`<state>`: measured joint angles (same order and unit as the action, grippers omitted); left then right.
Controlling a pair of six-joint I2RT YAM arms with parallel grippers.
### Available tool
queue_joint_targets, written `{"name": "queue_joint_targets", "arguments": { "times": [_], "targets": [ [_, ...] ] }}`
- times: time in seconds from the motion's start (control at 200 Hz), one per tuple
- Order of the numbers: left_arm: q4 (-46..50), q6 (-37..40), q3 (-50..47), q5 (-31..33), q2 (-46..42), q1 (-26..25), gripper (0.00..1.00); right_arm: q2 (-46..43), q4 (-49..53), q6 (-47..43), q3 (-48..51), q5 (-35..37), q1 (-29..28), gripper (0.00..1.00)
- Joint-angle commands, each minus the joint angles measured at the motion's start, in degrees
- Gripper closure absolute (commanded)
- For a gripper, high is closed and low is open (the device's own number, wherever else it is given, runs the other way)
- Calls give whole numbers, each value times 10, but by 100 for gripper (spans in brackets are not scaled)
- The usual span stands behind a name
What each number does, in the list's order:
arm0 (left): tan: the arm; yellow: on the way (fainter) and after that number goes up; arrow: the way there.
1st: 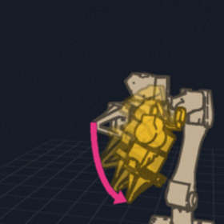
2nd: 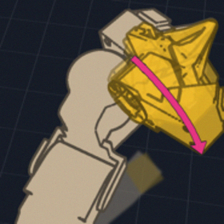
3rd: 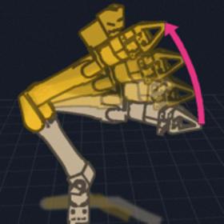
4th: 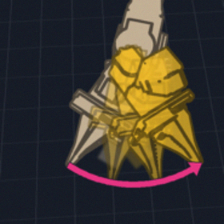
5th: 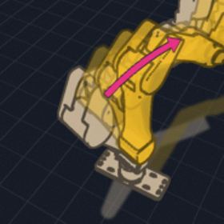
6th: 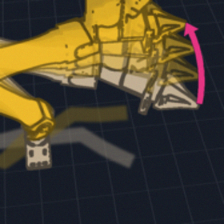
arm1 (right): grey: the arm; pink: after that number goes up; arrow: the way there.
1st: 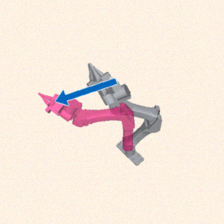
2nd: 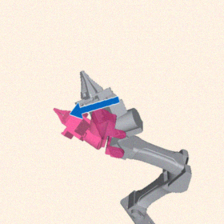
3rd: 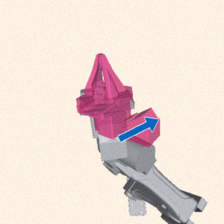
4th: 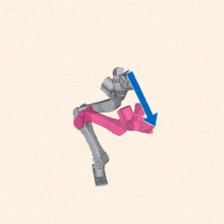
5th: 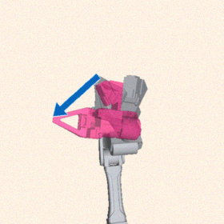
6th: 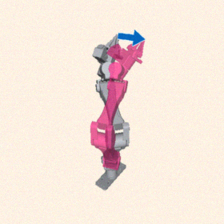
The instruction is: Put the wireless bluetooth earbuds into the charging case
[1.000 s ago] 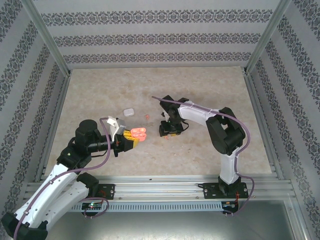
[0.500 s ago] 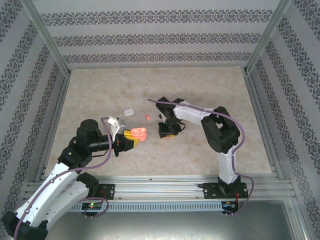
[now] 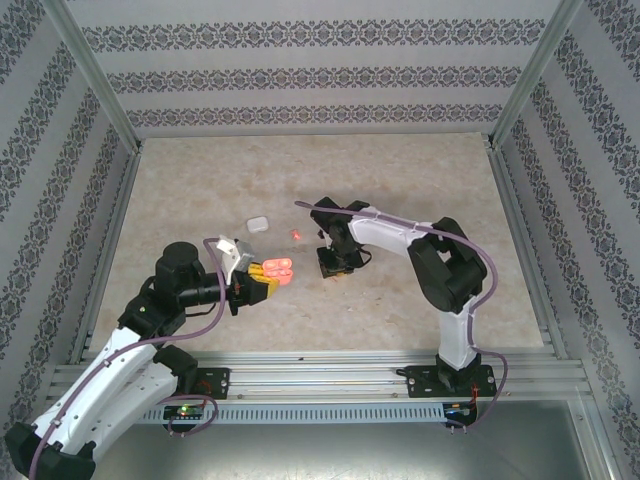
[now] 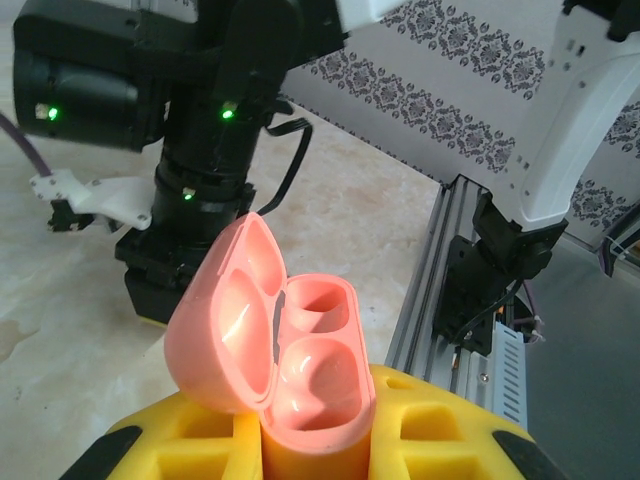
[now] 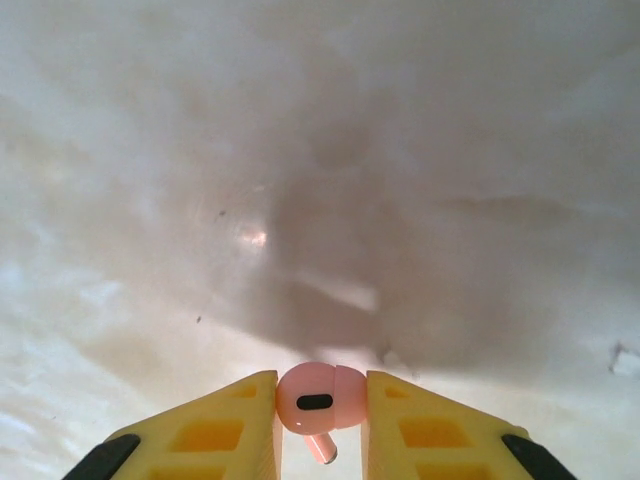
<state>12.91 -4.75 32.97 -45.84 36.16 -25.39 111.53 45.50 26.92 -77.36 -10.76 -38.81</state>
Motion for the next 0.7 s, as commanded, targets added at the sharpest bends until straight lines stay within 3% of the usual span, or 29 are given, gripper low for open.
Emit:
{"name": "queue_joint_targets", "arguments": {
  "times": [0.0, 0.35, 0.694],
  "targets": [
    [-57, -7, -7, 4, -6, 4, 97, -63, -30, 36, 23, 22, -4, 78],
    [-150, -12, -26, 4, 7, 4, 97, -240, -78, 78, 70, 109, -19, 77],
    [-215, -6, -17, 44, 53, 3, 99, -429, -190, 66, 101, 210, -92, 77]
  ]
}}
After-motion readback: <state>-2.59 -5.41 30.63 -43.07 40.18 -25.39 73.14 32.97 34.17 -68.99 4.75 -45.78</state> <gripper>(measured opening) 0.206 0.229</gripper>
